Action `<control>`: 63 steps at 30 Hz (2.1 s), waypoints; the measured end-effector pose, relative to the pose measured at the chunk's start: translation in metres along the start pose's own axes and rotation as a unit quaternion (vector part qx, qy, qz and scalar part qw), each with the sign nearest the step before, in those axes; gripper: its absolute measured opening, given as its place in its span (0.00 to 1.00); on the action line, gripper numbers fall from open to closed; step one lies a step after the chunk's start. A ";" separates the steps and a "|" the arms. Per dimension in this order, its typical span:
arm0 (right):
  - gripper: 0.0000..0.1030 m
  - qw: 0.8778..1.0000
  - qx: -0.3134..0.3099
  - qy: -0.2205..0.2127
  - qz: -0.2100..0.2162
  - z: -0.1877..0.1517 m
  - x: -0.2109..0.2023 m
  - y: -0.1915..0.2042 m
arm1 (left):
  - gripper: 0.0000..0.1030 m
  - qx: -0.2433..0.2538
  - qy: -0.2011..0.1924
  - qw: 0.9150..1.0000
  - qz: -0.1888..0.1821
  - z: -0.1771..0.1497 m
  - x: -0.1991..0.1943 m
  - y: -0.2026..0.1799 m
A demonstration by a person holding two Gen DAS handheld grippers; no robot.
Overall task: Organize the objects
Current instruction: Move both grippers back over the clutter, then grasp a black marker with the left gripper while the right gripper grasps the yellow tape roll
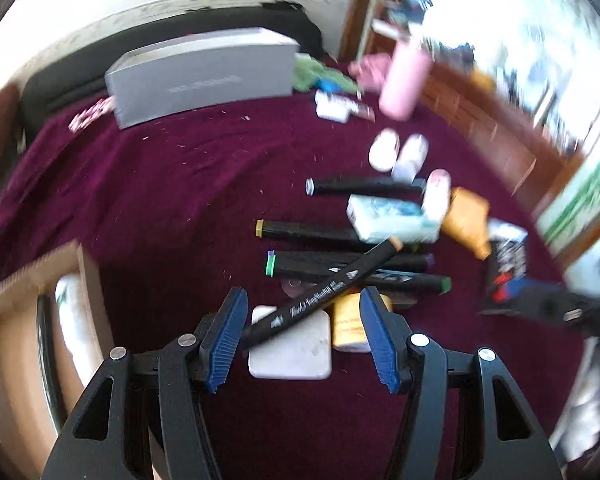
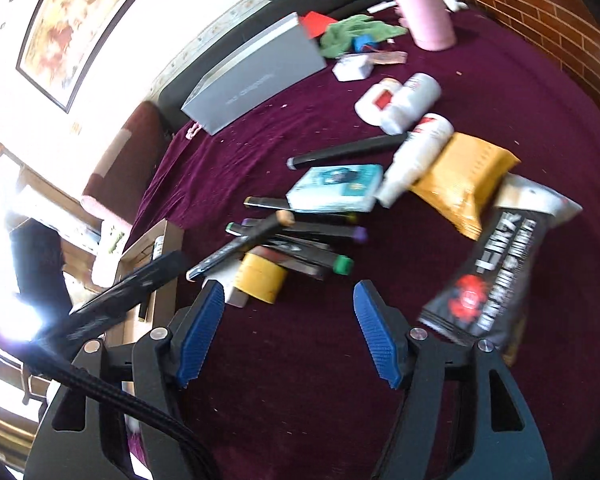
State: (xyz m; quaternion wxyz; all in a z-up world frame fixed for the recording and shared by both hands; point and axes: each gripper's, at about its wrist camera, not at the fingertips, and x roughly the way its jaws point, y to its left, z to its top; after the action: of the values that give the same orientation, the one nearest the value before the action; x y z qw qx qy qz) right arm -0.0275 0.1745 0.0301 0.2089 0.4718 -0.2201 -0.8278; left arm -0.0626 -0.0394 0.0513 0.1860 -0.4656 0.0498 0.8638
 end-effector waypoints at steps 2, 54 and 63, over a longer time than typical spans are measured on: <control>0.65 1.000 0.003 -0.003 0.001 -0.001 -0.003 -0.009 | 0.51 0.016 0.019 1.000 0.007 0.002 0.017 -0.001; 0.65 0.993 -0.109 0.024 -0.047 -0.019 0.040 0.025 | 0.11 -0.050 0.022 0.995 -0.085 -0.101 -0.043 -0.041; 0.51 0.978 -0.168 0.021 -0.122 -0.013 0.075 0.055 | 0.11 -0.057 0.041 0.995 -0.073 -0.105 -0.018 -0.058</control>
State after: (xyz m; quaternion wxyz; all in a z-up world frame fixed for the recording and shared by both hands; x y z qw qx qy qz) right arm -0.0439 0.0857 0.0035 0.1872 0.4708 -0.0146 -0.8620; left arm 0.0502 -0.0176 0.0117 0.2196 -0.5127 -0.0258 0.8296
